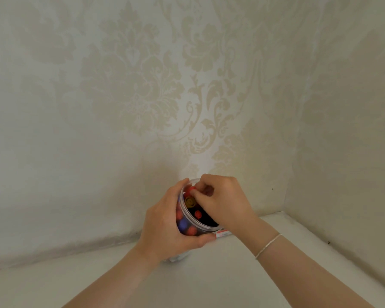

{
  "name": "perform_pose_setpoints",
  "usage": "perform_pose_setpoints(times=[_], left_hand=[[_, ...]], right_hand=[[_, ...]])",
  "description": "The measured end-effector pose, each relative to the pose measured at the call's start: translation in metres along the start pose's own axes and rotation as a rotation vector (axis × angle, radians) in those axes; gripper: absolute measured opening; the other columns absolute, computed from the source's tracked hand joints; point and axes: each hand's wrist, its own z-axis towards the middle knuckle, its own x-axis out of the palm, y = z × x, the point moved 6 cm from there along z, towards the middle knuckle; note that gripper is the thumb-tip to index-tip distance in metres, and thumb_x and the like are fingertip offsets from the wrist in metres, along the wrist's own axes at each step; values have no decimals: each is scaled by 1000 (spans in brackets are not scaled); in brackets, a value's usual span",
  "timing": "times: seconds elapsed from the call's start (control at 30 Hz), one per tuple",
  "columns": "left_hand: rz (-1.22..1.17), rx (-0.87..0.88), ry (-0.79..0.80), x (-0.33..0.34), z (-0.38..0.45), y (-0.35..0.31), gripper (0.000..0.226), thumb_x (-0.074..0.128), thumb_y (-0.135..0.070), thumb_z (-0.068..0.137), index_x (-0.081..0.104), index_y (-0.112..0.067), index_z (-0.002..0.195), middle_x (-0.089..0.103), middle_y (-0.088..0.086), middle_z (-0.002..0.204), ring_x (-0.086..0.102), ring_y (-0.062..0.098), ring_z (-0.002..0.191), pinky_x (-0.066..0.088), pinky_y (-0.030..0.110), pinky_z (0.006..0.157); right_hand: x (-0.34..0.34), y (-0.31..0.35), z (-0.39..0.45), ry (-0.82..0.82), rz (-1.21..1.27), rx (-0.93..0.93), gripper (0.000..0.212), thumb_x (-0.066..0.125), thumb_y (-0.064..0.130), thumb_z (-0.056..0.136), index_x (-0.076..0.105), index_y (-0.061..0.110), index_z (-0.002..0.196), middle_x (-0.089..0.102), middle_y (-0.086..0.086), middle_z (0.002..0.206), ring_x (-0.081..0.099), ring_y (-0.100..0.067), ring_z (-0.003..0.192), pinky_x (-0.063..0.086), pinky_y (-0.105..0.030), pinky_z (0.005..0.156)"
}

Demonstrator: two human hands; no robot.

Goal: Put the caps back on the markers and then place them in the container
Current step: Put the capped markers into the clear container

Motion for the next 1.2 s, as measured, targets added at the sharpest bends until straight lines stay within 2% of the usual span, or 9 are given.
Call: perform_pose_setpoints(times=[0.17, 0.23, 0.37, 0.47, 0.6, 0.7, 0.9, 1.07, 1.2], left_hand=[[-15, 16, -4, -1, 2, -4, 102, 63, -82, 57, 33, -31, 139, 46, -40, 126, 55, -11, 109, 45, 10, 90], [-24, 3, -17, -3, 1, -2, 101, 64, -82, 56, 34, -31, 139, 48, -39, 126, 56, -10, 109, 45, 9, 89], [-10, 31, -5, -3, -1, -4, 98, 67, -79, 56, 34, -33, 137, 49, -34, 126, 55, -9, 112, 43, 7, 90], [-11, 12, -19, -4, -1, -2, 99, 67, -79, 55, 34, -35, 137, 53, -29, 124, 56, -8, 111, 45, 8, 89], [-30, -8, -26, -5, -1, 0, 100, 67, -81, 54, 35, -32, 136, 57, -22, 123, 56, -8, 112, 43, 7, 90], [-31, -6, -35, -5, -2, 0, 100, 68, -79, 55, 36, -30, 136, 57, -21, 124, 57, -5, 112, 46, 11, 90], [-5, -4, -22, -3, -2, 0, 101, 78, -67, 51, 34, -36, 137, 54, -30, 124, 57, -7, 110, 45, 8, 88], [6, -5, -10, -3, -1, -1, 100, 78, -67, 52, 35, -35, 136, 52, -32, 125, 56, -9, 111, 44, 6, 88], [10, -7, -7, -2, -1, 0, 102, 79, -64, 50, 36, -31, 137, 51, -34, 126, 54, -11, 112, 43, 6, 89]], right_hand=[[3, 16, -5, 140, -176, -143, 22, 55, 24, 85, 71, 30, 99, 68, 10, 98, 59, -11, 87, 48, -31, 77], [0, 14, -1, 138, -52, -127, 22, 55, 18, 80, 74, 23, 91, 67, 8, 91, 57, -10, 82, 48, -30, 76], [-31, -54, 2, -412, 563, 317, 17, 54, -1, 79, 63, 6, 67, 60, -6, 65, 53, -17, 61, 45, -33, 63], [6, -111, -11, -5, 196, 454, 35, 48, -7, 76, 68, 21, 80, 68, 1, 82, 63, -16, 80, 47, -23, 70], [62, -140, -46, 497, -188, 162, 60, 48, -4, 67, 65, 23, 118, 64, -2, 115, 56, -22, 110, 45, -29, 91], [74, -139, -51, 496, -447, 60, 56, 48, 7, 80, 49, 23, 133, 51, 1, 129, 44, -22, 121, 34, -30, 99], [91, -133, -37, 622, -834, 37, 33, 47, 17, 93, 53, 15, 125, 57, -7, 124, 49, -28, 117, 36, -36, 97], [95, -142, -42, 699, -819, 159, 40, 41, 16, 96, 40, 13, 137, 48, -11, 133, 55, -30, 116, 45, -37, 91], [53, -130, -32, 548, -714, 252, 37, 39, 18, 95, 33, 10, 131, 45, -11, 125, 58, -31, 108, 45, -35, 82]])
